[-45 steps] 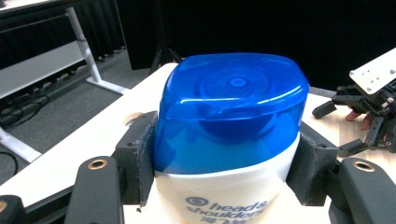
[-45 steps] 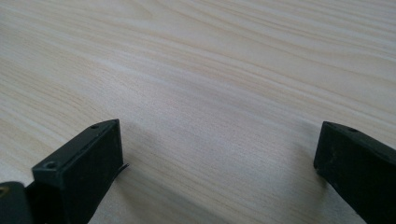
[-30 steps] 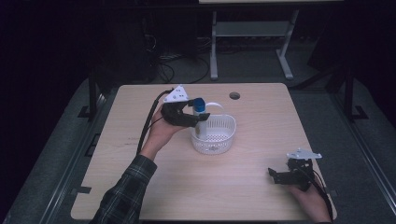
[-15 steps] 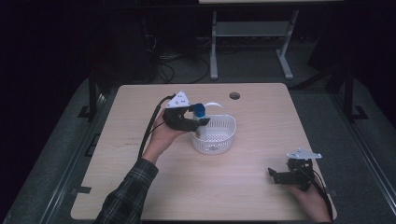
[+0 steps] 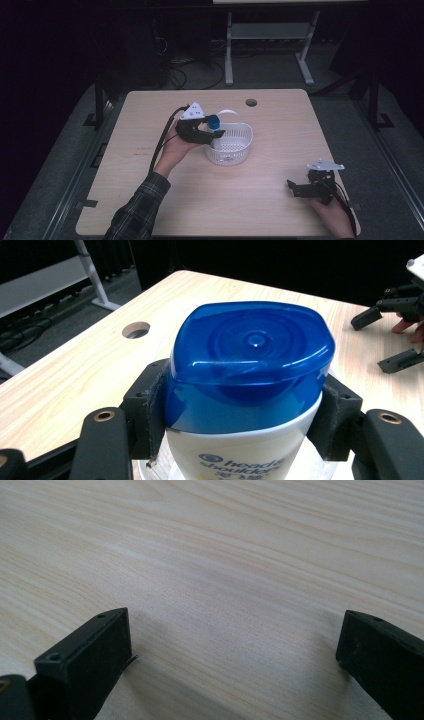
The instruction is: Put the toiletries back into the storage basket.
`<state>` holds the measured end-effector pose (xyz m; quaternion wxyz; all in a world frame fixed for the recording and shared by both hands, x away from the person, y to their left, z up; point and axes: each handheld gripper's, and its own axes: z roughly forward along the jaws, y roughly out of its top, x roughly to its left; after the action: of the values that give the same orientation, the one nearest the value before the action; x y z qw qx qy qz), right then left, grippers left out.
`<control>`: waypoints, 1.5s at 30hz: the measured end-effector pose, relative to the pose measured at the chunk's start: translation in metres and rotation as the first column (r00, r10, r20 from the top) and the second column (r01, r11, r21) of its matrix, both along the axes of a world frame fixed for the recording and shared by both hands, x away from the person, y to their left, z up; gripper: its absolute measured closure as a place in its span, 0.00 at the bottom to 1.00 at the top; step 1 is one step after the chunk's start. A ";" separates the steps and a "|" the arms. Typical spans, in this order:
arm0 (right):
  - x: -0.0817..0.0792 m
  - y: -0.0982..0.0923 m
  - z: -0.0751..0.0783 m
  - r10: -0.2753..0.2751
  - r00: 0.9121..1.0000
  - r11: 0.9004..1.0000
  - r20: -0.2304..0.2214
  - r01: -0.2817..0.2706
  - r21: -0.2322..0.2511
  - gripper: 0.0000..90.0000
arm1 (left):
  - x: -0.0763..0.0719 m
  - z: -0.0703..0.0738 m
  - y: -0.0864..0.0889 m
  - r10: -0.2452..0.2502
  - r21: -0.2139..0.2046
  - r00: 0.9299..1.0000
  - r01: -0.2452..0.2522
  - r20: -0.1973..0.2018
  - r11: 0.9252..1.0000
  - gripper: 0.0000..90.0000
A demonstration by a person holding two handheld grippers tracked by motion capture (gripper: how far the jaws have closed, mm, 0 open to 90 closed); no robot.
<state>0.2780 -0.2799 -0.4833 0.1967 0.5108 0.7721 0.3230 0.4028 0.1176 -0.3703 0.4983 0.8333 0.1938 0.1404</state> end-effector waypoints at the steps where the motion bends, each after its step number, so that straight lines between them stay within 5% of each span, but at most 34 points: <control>1: 0.000 0.000 0.000 0.000 1.000 1.000 0.000 0.000 0.000 0.01 | 0.000 -0.001 0.000 -0.001 0.003 1.000 0.001 0.000 1.000 0.39; 21: 0.000 0.000 0.000 0.000 1.000 1.000 0.000 0.000 0.000 0.01 | -0.003 -0.013 -0.002 -0.002 0.042 1.000 0.002 -0.008 0.999 0.39; 28: 0.000 0.000 0.000 0.000 1.000 1.000 0.000 0.000 0.000 0.01 | -0.005 -0.014 -0.002 -0.015 0.026 1.000 0.015 0.006 1.000 0.38; 36: 0.000 0.000 0.000 0.000 1.000 1.000 0.000 0.000 0.000 0.01 | -0.005 -0.011 0.001 -0.013 -0.029 1.000 0.012 -0.013 0.999 0.28; 45: 0.000 0.000 0.000 0.000 1.000 1.000 0.000 0.000 0.000 0.01 | -0.005 -0.010 0.008 -0.013 -0.033 0.999 0.012 -0.030 0.999 0.15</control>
<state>0.2780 -0.2798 -0.4833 0.1967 0.5108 0.7721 0.3229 0.3974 0.1253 -0.3800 0.5097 0.8283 0.1985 0.1215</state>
